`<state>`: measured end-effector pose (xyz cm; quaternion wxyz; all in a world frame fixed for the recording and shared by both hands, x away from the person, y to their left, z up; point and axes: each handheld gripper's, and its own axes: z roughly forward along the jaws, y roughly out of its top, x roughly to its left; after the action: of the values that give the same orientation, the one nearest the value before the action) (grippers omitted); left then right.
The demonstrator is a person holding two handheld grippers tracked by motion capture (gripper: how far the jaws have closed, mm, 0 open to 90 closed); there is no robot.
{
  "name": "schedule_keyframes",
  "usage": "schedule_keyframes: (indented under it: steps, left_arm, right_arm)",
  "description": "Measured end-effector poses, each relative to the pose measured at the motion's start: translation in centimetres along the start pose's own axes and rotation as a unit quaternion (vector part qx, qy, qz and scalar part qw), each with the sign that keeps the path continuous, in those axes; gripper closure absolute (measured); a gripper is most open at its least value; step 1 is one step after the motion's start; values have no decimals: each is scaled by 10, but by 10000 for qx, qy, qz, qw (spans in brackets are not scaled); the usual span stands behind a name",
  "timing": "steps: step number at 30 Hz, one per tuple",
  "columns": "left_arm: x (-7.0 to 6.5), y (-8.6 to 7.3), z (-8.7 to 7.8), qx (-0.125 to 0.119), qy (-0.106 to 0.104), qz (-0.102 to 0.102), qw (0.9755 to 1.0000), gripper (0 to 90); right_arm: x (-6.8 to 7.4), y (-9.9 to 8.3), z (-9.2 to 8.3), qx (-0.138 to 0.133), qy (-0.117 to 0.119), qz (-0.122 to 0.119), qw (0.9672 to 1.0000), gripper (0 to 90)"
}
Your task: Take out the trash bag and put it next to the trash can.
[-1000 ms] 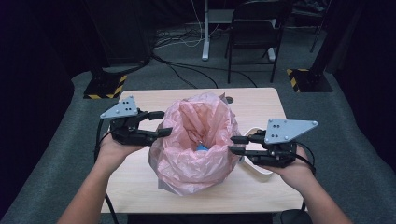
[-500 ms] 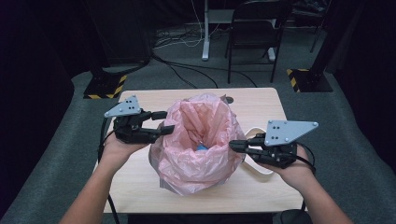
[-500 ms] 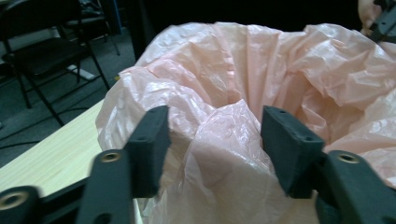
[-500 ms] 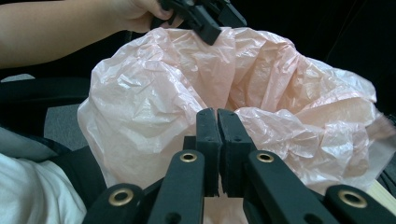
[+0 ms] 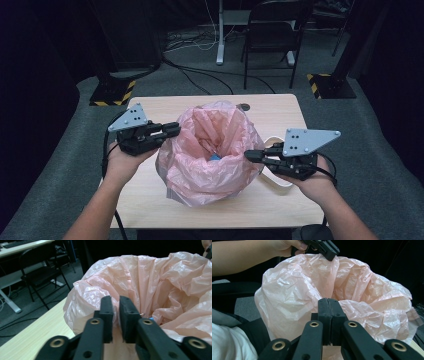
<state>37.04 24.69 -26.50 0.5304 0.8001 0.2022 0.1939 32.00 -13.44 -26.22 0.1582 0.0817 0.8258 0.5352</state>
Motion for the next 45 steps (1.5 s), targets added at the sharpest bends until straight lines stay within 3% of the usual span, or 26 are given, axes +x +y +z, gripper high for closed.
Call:
schedule_keyframes:
  steps: [4,10,18,28,35,45]
  left_arm:
    - [-2,2,1,57,-7,72,10000,868]
    - [-1,4,1,56,-110,23,9999,886]
    - [-2,9,-2,-72,-297,-37,9995,890]
    - [-8,23,-7,-249,-466,48,9986,890]
    - [-17,30,-8,-446,-810,-1,9957,889]
    - [-32,32,-2,-418,-1208,96,9917,889]
  right_arm:
    - [-1,1,0,-24,1,3,10000,893]
    - [-2,3,0,-43,4,-6,10000,894]
    - [-3,8,0,-102,-5,-25,9999,895]
    - [-4,22,-4,-201,-56,-153,9997,896]
    - [-2,31,-1,-276,-8,-231,9994,896]
    - [1,37,20,-310,142,-335,9989,898]
